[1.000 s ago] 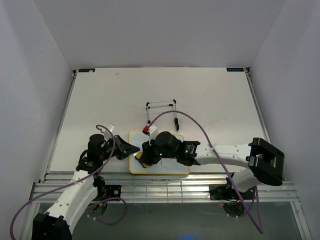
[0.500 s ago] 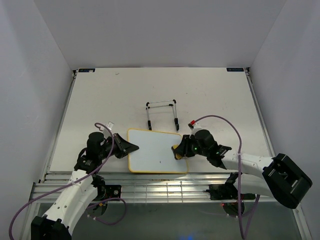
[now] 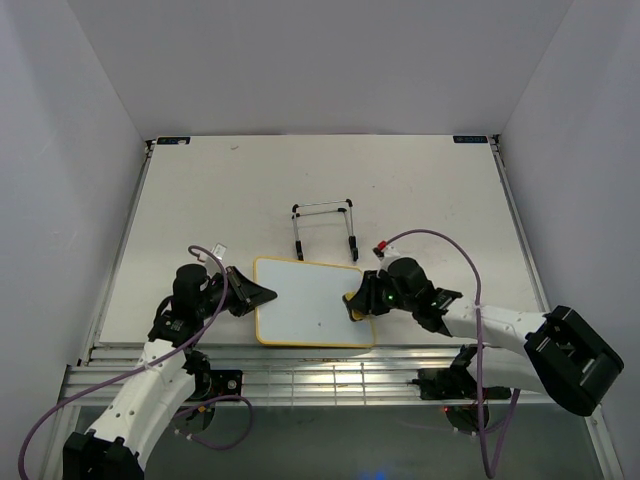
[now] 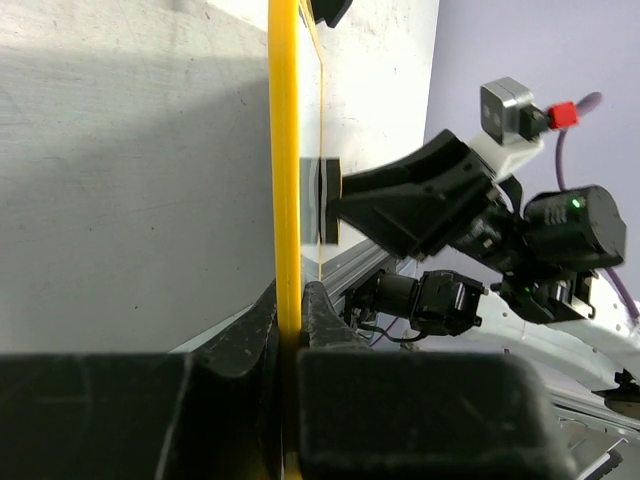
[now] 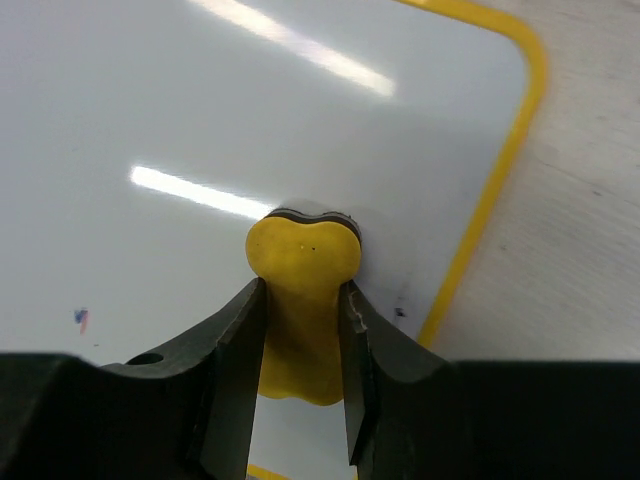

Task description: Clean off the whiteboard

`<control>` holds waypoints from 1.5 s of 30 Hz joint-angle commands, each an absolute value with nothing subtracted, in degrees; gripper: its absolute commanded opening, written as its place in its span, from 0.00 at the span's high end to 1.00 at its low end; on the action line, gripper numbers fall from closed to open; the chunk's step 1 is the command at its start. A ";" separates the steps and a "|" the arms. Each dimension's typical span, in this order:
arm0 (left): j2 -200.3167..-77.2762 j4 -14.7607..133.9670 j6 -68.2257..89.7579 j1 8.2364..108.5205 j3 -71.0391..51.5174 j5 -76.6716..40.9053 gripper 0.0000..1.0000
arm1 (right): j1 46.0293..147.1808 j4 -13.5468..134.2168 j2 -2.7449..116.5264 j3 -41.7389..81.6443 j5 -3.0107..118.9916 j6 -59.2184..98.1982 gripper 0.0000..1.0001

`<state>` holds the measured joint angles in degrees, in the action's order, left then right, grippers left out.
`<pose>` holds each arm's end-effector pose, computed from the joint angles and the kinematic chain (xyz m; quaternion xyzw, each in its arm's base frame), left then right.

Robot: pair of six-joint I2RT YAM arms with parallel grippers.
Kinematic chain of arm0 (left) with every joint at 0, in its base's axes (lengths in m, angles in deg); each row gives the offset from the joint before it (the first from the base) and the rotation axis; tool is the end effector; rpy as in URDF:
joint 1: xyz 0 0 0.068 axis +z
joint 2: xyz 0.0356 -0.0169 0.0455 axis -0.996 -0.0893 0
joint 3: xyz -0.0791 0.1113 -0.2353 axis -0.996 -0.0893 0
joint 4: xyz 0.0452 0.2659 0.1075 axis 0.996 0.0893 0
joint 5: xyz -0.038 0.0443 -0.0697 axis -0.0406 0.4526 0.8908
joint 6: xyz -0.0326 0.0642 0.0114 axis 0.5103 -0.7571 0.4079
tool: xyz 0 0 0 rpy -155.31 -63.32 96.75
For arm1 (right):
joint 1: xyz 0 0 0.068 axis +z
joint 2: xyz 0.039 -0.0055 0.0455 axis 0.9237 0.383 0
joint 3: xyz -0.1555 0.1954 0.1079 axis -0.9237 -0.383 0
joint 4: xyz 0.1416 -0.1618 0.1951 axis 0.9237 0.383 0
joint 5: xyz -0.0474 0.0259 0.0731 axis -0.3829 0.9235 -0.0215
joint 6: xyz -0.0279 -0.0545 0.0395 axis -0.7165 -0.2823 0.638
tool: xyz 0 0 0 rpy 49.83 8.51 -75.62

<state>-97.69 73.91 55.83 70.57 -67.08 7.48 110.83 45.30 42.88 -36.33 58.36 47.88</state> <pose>0.1742 -0.0791 0.1613 -0.1704 0.8304 -0.4764 0.2334 0.1827 0.1842 0.1188 -0.0955 0.8733 0.3475 0.3279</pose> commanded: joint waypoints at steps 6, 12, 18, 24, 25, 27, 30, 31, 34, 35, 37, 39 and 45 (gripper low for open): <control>-97.49 72.34 53.59 70.55 -69.01 3.47 1.00 | 133.01 47.08 51.29 -22.49 54.93 49.24 0.87; -97.76 72.60 53.33 70.46 -68.57 3.21 1.00 | 138.58 48.32 57.37 -14.63 53.16 48.80 0.87; -97.32 73.83 52.80 70.46 -67.52 2.16 1.00 | 137.09 49.81 54.30 -20.42 47.89 50.47 0.87; -96.35 74.19 53.32 70.55 -67.25 2.07 1.00 | 129.38 52.27 48.77 -31.76 48.41 53.45 0.87; -96.00 74.27 53.41 70.46 -67.25 1.89 1.00 | 127.79 52.18 47.98 -33.08 49.11 53.54 0.87; -95.30 74.63 53.59 70.55 -66.99 1.72 1.00 | 121.47 51.83 46.39 -36.60 51.21 53.37 0.87; -94.77 75.07 53.59 70.55 -66.73 1.10 1.00 | 113.22 49.11 47.44 -39.07 57.63 52.32 0.89; -94.77 75.07 53.68 70.55 -66.72 1.10 1.00 | 111.70 48.58 48.05 -39.24 60.08 51.97 0.90; -94.07 74.98 53.68 70.55 -66.55 1.54 1.00 | 107.48 47.44 51.12 -38.55 64.22 50.47 0.90; -93.72 74.89 53.68 70.55 -66.46 1.80 1.00 | 105.64 47.35 52.79 -38.37 64.93 50.12 0.89; -92.32 74.98 53.59 70.46 -66.20 2.07 1.00 | 103.96 46.30 54.46 -38.19 67.56 49.68 0.90; -91.26 75.24 53.59 70.55 -65.94 2.16 1.00 | 101.86 45.07 57.19 -38.02 69.41 49.50 0.89; -88.27 77.25 53.94 70.55 -64.09 1.81 1.00 | 99.12 45.58 61.85 -36.43 70.57 48.01 0.90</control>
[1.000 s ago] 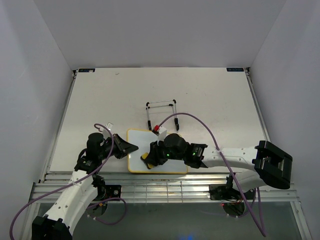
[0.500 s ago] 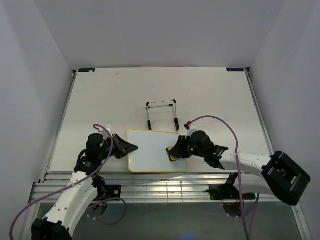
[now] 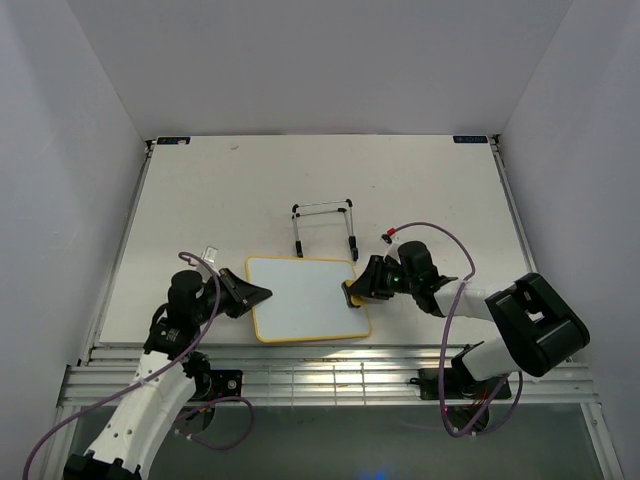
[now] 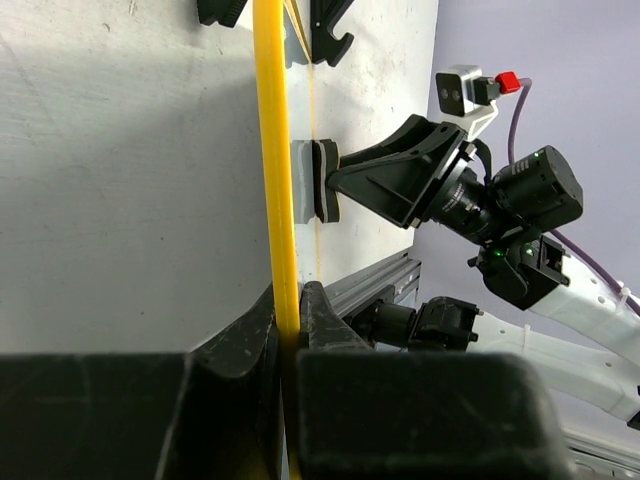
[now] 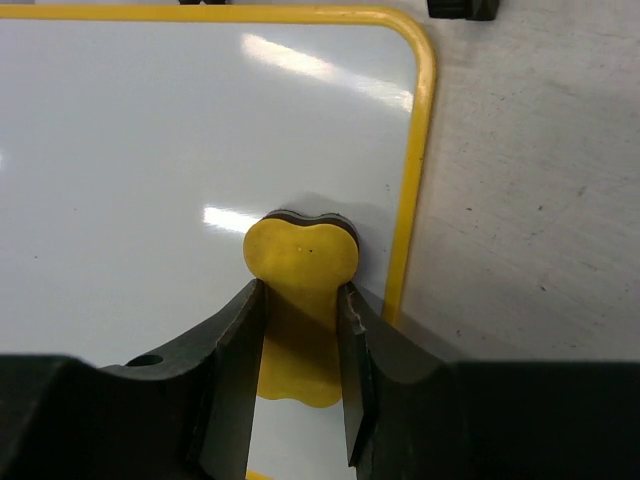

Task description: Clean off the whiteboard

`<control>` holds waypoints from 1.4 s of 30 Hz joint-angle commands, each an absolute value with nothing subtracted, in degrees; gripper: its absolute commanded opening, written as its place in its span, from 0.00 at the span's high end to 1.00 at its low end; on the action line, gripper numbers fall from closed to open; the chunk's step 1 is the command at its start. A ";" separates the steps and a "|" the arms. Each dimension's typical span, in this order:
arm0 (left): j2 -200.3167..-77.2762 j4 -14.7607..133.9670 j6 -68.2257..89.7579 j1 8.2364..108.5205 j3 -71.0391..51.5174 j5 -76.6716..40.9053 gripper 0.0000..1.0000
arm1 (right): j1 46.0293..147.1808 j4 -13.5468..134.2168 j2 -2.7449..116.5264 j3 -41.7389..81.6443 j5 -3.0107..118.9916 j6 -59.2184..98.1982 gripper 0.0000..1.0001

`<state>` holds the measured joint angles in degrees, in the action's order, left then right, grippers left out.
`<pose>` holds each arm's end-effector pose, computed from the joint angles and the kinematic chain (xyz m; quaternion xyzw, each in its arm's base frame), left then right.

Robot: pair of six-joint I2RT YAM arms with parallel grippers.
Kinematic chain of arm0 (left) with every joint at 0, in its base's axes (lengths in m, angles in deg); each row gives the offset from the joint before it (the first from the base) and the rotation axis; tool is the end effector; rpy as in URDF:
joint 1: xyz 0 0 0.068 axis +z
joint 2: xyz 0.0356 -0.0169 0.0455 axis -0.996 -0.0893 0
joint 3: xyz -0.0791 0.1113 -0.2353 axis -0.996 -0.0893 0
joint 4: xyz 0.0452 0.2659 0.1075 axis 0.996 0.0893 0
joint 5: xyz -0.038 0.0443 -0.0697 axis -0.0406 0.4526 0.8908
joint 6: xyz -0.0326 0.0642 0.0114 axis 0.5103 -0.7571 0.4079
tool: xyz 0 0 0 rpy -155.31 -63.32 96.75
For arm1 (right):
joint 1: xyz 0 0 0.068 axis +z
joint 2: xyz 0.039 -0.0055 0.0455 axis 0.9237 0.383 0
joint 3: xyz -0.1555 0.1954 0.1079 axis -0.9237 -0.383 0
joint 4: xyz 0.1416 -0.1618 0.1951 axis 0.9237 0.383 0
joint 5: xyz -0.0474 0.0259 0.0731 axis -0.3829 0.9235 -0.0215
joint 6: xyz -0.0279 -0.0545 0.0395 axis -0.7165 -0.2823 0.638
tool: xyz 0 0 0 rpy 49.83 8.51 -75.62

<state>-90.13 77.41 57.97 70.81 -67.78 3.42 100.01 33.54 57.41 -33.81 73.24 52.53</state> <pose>0.1660 -0.0725 0.1703 -0.1948 0.8175 -0.4706 0.2689 0.2238 0.1708 0.0944 -0.0386 0.8677 0.4149 0.2710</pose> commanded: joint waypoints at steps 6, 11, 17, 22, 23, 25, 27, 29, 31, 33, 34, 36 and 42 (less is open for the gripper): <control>-85.72 82.00 52.28 70.55 -58.48 -1.00 1.00 | 95.70 50.15 58.26 -35.91 68.81 45.56 0.91; -84.31 85.17 51.31 70.55 -54.42 -2.85 1.00 | 90.61 56.91 52.64 -33.19 66.62 42.21 0.91; -83.87 85.53 49.73 70.55 -51.52 -3.11 1.00 | 85.68 71.32 44.64 -25.28 55.29 37.03 0.91; -83.34 78.77 47.53 70.55 -49.15 -4.17 1.00 | 85.41 80.73 39.98 -20.88 36.75 35.62 0.88; -83.86 77.19 47.27 70.55 -48.89 -4.08 1.00 | 85.41 81.44 39.62 -20.79 34.81 35.18 0.87; -84.83 69.91 46.91 70.55 -49.58 -1.81 1.00 | 85.41 83.11 39.09 -20.70 30.76 35.00 0.86; -87.02 61.24 47.87 70.46 -50.81 0.04 1.00 | 85.32 83.82 39.00 -20.70 29.44 34.56 0.85; -88.61 53.65 49.36 70.46 -53.09 3.03 1.00 | 85.32 83.91 39.00 -21.22 30.48 34.47 0.82; -91.50 45.39 51.21 70.55 -54.15 4.17 1.00 | 85.06 83.30 39.79 -21.40 34.78 33.68 0.77; -93.70 37.94 52.18 70.55 -55.21 4.35 1.00 | 84.62 82.94 40.76 -21.49 36.37 33.42 0.68; -95.97 35.71 52.45 70.55 -55.56 4.35 1.00 | 84.62 82.86 41.54 -21.40 36.37 33.33 0.63; -98.71 30.71 52.80 70.55 -55.65 4.09 1.00 | 84.44 82.94 41.90 -21.40 36.20 33.51 0.54; -109.87 17.88 52.71 70.64 -55.83 3.13 1.00 | 83.83 83.21 40.50 -20.70 37.16 33.42 0.44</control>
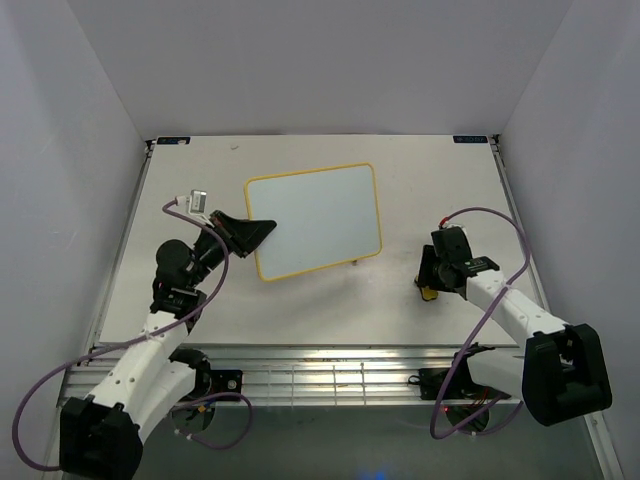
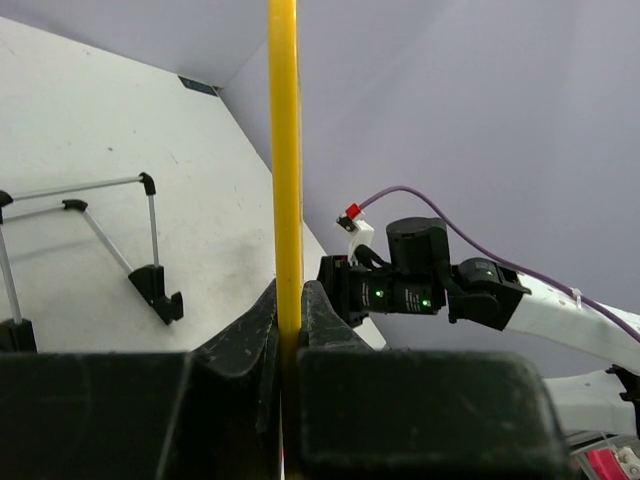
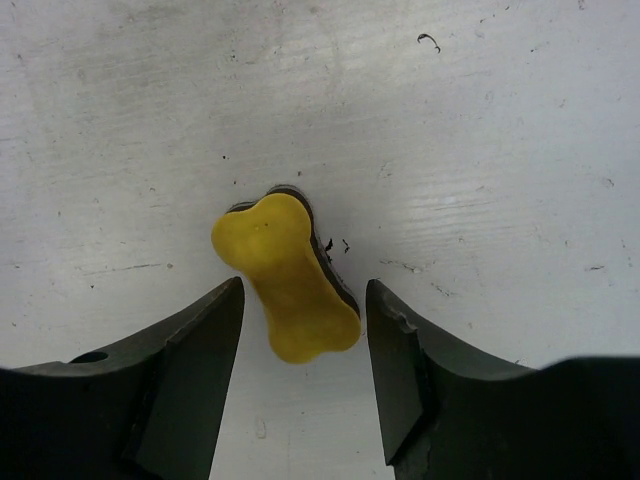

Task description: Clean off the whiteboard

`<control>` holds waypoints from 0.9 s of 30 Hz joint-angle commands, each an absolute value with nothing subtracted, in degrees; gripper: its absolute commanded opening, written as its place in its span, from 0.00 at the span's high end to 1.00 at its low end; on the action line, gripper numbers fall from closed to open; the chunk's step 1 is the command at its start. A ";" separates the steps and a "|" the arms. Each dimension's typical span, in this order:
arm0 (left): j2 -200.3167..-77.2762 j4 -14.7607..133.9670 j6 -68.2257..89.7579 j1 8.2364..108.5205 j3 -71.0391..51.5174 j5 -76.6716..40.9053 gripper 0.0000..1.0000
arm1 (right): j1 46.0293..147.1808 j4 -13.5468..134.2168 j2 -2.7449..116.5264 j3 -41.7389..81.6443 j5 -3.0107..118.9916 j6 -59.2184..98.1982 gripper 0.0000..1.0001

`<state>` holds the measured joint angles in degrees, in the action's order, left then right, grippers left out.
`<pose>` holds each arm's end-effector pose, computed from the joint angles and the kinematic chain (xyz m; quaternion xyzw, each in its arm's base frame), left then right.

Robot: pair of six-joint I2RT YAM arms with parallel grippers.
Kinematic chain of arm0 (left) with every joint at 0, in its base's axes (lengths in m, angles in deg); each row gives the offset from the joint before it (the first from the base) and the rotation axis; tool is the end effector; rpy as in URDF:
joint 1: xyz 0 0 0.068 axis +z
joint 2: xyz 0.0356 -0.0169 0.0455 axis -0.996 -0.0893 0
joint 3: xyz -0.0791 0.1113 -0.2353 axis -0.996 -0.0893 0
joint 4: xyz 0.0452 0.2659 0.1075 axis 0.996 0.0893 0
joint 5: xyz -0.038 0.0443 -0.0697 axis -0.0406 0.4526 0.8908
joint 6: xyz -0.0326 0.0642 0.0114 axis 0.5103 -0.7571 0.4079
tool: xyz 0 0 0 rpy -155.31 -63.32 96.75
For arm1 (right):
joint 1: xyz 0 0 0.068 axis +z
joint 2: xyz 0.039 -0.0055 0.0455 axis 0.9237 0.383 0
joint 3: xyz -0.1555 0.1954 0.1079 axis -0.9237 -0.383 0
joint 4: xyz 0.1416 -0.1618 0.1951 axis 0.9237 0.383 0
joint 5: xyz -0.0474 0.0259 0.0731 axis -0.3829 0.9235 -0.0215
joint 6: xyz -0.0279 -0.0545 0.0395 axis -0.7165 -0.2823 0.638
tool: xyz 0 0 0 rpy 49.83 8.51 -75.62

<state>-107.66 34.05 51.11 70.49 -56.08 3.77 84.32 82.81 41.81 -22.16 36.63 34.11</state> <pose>0.2220 -0.0882 0.2873 -0.0153 0.6559 -0.5425 0.5247 0.2462 0.0596 0.1470 0.0733 0.9461 -0.0114 0.3152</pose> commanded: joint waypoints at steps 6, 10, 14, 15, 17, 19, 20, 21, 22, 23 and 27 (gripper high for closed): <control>-123.05 2.33 54.12 70.99 -54.95 5.74 1.00 | 83.21 85.84 37.16 -18.86 37.08 32.80 0.38; -132.28 -7.00 54.21 71.34 -52.84 8.21 1.00 | 83.12 88.21 32.61 -17.45 38.66 32.63 0.38; -140.37 -12.65 51.58 71.87 -49.08 9.89 1.00 | 83.12 90.23 27.32 -16.40 41.55 31.49 0.38; -141.95 -13.00 50.70 72.04 -48.10 10.33 1.00 | 83.12 90.41 26.27 -16.22 43.39 31.05 0.38; -147.31 -16.23 50.42 72.57 -46.52 13.12 1.00 | 83.21 90.94 23.63 -15.87 45.42 29.47 0.37; -150.91 -21.16 51.65 73.45 -43.80 15.42 1.00 | 83.21 91.55 21.43 -15.52 46.92 28.59 0.37; -154.15 -21.87 52.01 74.06 -42.83 16.99 1.00 | 83.12 91.82 20.82 -15.34 47.44 28.15 0.36; -155.75 -23.53 52.44 74.42 -42.04 17.44 1.00 | 83.21 92.25 20.37 -15.08 47.71 27.80 0.36; -157.16 -24.42 53.23 74.68 -40.55 18.23 1.00 | 83.21 92.87 19.50 -14.90 47.89 27.44 0.36; -159.69 -25.12 53.41 75.12 -39.84 19.11 1.00 | 83.21 93.14 19.14 -14.81 48.24 27.09 0.36; -164.02 -25.74 51.48 75.47 -36.59 20.70 1.00 | 83.21 93.40 17.30 -14.64 49.73 26.21 0.35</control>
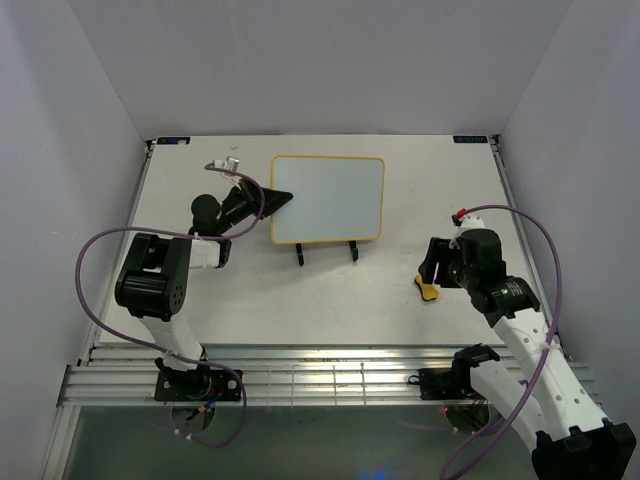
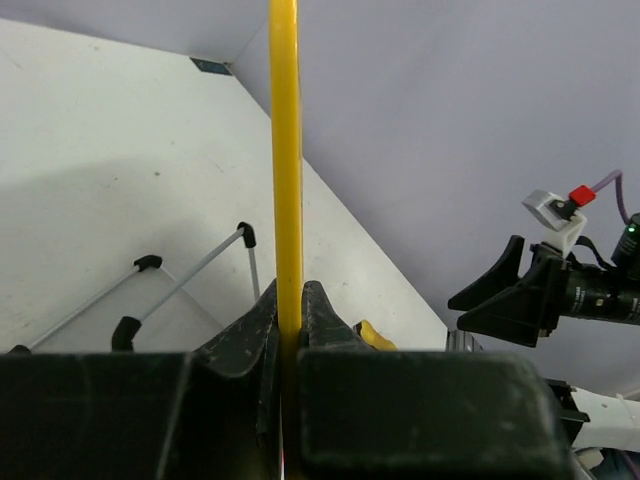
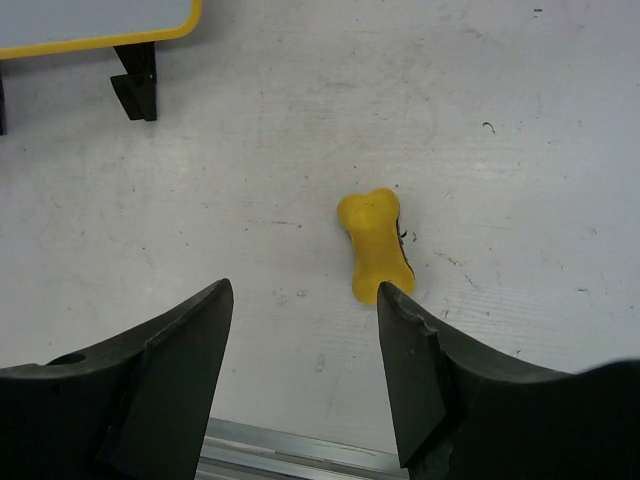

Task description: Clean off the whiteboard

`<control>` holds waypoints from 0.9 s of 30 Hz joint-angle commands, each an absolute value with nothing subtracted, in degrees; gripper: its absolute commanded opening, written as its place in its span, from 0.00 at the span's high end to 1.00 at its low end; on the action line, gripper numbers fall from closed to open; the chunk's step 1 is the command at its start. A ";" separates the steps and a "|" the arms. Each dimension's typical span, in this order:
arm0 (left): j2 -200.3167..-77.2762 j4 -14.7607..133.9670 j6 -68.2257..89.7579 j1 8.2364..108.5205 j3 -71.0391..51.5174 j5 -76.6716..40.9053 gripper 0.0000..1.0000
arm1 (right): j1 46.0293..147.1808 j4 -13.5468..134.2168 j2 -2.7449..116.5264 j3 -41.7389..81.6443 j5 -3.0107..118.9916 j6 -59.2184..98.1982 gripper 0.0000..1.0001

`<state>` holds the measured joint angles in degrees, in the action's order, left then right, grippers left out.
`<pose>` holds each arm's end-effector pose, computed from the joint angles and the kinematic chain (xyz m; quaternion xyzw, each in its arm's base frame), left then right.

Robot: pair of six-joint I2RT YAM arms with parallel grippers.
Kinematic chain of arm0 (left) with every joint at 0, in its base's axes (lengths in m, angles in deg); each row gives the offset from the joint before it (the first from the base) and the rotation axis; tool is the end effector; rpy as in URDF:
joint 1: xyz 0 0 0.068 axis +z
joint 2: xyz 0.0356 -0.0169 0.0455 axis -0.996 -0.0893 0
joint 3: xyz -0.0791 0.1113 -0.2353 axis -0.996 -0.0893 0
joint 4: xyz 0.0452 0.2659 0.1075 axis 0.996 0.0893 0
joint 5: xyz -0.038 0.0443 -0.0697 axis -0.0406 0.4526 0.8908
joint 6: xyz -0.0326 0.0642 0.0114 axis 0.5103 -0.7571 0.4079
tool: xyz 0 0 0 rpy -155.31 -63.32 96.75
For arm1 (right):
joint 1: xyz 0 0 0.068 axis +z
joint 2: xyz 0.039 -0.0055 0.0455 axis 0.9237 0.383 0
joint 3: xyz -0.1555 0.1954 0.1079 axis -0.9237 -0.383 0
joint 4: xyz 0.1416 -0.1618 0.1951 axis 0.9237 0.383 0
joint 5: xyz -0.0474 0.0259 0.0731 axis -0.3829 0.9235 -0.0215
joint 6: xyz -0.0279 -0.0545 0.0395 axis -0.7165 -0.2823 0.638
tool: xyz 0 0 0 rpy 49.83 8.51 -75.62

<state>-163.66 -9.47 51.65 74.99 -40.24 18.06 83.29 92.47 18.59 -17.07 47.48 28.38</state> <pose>0.3636 -0.1063 0.1941 0.0633 0.6464 -0.5756 0.4969 0.2064 0.0554 0.2513 0.0103 0.8943 0.0998 0.4361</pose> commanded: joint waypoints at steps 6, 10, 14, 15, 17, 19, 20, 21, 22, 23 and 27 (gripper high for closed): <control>-169.37 -26.27 49.55 75.74 -32.10 22.80 1.00 | 83.21 92.61 17.82 -15.87 52.10 25.60 0.34; -171.84 -28.20 49.55 76.53 -31.13 24.83 1.00 | 83.21 92.61 17.56 -15.87 52.46 25.42 0.34; -174.22 -29.78 50.16 77.93 -30.69 27.20 1.00 | 83.21 92.26 17.56 -15.78 52.72 25.16 0.34; -174.83 -30.22 50.34 78.11 -30.17 27.73 1.00 | 83.21 92.17 17.73 -15.87 52.90 25.16 0.34; -175.98 -30.49 50.60 78.20 -29.81 28.87 1.00 | 83.21 92.08 17.91 -15.95 53.07 25.07 0.34; -176.50 -30.75 49.56 78.11 -29.99 28.96 1.00 | 83.21 91.91 18.00 -16.13 53.25 24.98 0.34; -176.85 -30.93 49.03 78.20 -30.16 29.05 1.00 | 83.21 91.91 17.91 -16.13 53.34 25.07 0.34; -177.12 -30.84 48.41 78.20 -30.60 28.96 1.00 | 83.21 91.99 17.74 -16.04 53.42 24.98 0.34; -177.38 -30.93 46.75 78.29 -30.69 29.05 1.00 | 83.21 92.08 17.56 -15.96 53.51 24.98 0.34; -177.91 -31.10 45.95 78.46 -30.69 29.40 1.00 | 83.21 92.00 17.47 -15.95 53.51 24.89 0.34; -179.58 -31.45 43.75 79.51 -30.69 30.71 1.00 | 83.21 92.00 16.77 -16.04 54.04 24.80 0.34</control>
<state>-178.61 -12.55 49.75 78.00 -32.24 28.40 83.29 93.04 17.74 -17.09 52.81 25.71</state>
